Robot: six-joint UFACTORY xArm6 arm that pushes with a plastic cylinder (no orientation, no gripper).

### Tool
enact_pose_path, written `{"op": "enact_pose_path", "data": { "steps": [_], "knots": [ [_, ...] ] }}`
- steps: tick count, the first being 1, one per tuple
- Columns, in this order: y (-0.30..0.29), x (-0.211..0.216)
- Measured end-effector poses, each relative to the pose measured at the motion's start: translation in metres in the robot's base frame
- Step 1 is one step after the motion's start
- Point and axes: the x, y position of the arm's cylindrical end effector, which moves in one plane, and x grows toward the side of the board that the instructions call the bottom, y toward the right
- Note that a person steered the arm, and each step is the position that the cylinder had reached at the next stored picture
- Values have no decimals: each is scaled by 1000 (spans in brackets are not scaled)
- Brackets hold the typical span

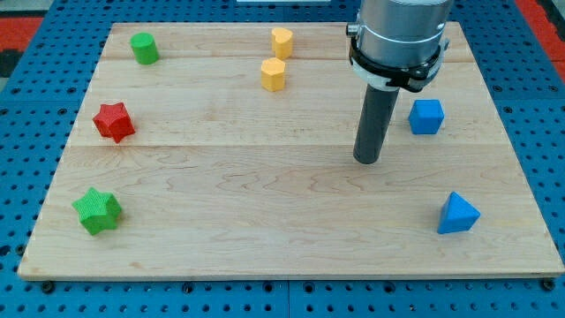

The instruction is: Move the yellow hexagon right to the green star

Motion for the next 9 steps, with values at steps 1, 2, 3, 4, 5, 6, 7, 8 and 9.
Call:
{"op": "enact_pose_path", "data": {
  "steps": [1, 2, 3, 4, 5, 6, 7, 8, 9],
  "knots": [
    [-1, -22],
    [-3, -124],
    [-69, -185],
    [-147, -137],
    [-176, -59],
    [-182, -105],
    [-242, -103],
    [-219, -76],
    [-192, -49]
  ]
}}
